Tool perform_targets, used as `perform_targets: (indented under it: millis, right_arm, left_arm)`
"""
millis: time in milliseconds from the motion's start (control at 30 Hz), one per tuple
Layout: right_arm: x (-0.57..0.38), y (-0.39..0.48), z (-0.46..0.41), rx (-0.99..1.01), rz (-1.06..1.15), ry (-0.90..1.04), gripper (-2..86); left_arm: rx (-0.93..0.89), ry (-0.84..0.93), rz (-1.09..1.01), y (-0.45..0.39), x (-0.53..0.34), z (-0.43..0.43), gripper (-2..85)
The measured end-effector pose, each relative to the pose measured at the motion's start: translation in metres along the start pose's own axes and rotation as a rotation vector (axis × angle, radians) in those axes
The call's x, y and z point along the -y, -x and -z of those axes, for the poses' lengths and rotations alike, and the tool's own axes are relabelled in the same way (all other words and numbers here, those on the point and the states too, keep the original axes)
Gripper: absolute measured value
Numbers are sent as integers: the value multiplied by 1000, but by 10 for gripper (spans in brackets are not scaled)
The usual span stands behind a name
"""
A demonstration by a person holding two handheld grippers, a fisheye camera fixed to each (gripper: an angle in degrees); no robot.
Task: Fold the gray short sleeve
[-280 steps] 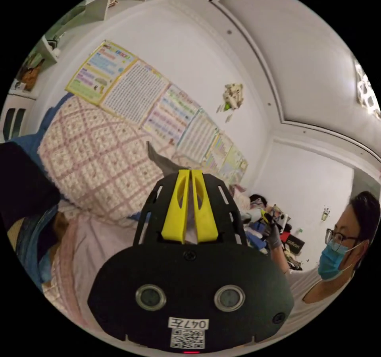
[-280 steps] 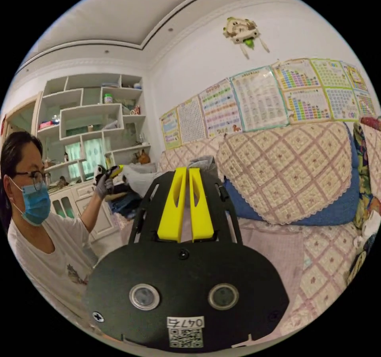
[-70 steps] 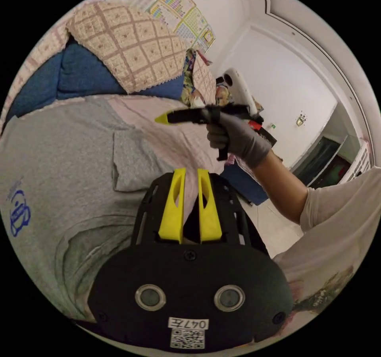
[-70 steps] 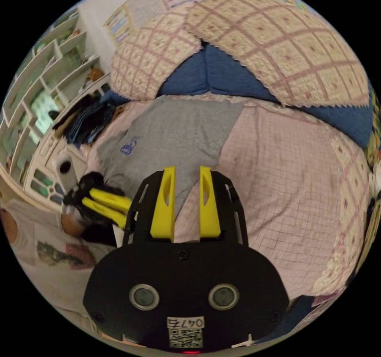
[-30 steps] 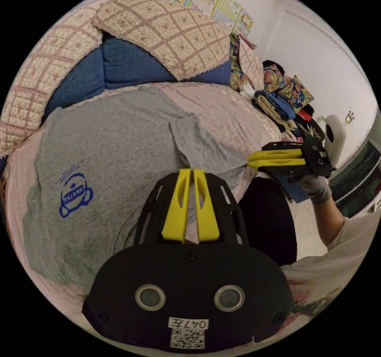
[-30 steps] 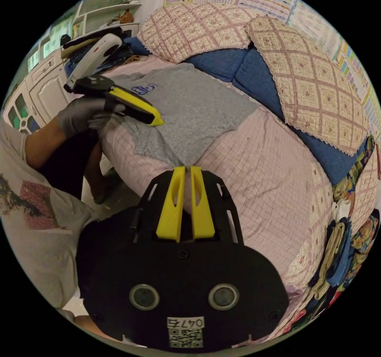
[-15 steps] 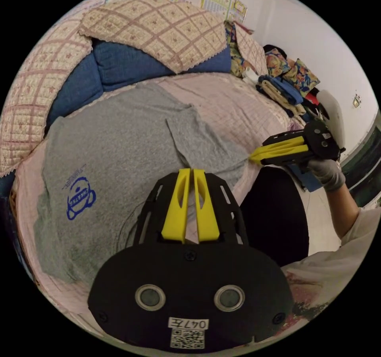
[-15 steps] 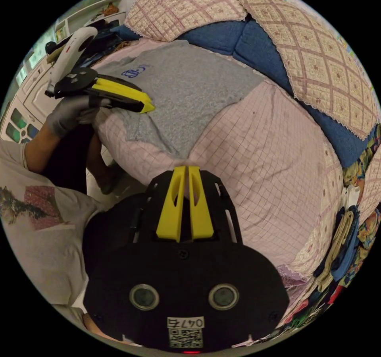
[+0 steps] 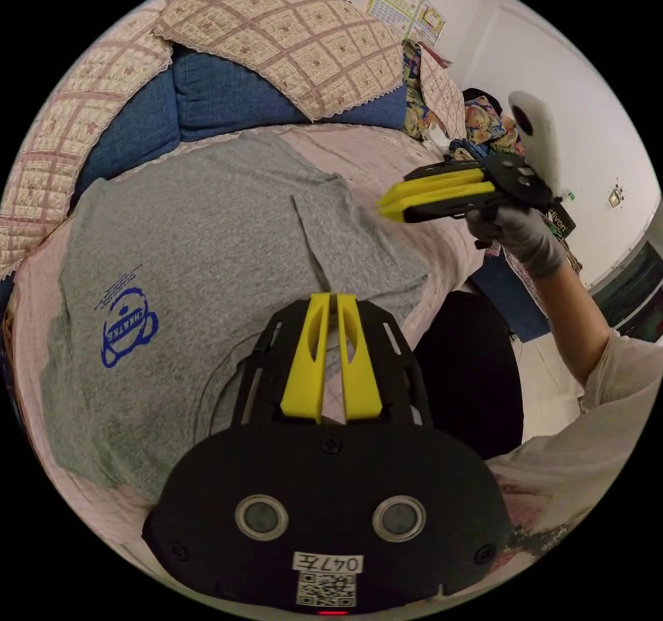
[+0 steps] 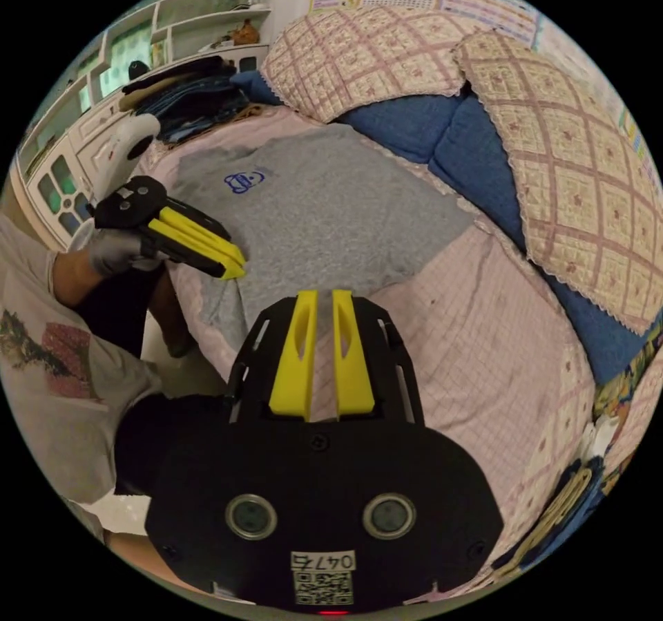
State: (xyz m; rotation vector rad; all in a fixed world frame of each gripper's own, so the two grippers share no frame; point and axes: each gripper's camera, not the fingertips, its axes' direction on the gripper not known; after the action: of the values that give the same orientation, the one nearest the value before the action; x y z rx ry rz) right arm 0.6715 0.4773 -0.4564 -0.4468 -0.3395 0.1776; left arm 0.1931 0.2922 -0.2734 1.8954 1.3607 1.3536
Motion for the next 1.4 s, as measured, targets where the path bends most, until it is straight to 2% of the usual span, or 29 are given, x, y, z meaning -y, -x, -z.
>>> perform_targets:
  millis: [67,100,200,267,367,533,600,633,767,833,867,967,1067,1167,1400]
  right_arm:
    - [9,-3,-38,23,3,136,9]
    - [11,-3,-42,30,-1,134,9]
    - [22,-4,-34,11,-13,84,8]
    - [33,-8,-21,-16,-37,-28,5]
    - [54,-20,-33,2,-74,-59,0]
    - [78,-39,-94,25,-198,108,-1]
    - [80,-30,-87,-11,-237,21,-2]
    - [83,-15,-71,-52,-228,-85,-2]
    - [113,58,-41,-87,-60,-290,9]
    - [134,92,-43,-53,43,-337,13]
    - [149,111,-48,-31,93,-365,14]
    - [200,142,-69,82,172,-393,12]
    - [273,160,-108,202,233,-313,6]
    - [352,186,-156,289,308,-195,6]
    - [462,225,-273,307,381,65,21]
  left_arm:
    - [-15,1,10,6,-4,-10,-4]
    - [-27,3,16,10,-7,-16,-4]
    - [-48,3,29,19,-18,-32,-5]
    - [-57,2,35,23,-25,-42,-4]
    - [-73,7,41,30,-36,-60,0]
    - [-118,-16,95,44,-63,-82,47]
    - [-98,-52,76,41,-77,-73,88]
    - [-91,-70,67,39,-81,-66,95]
    - [-83,-308,99,59,-132,11,104]
    - [-8,-405,175,80,-171,42,99]
    - [88,-435,244,95,-200,55,97]
    - [323,-417,450,132,-268,66,96]
    - [355,-385,580,164,-315,51,96]
    - [362,-327,611,184,-330,21,95]
    - [360,-270,616,205,-340,-38,86]
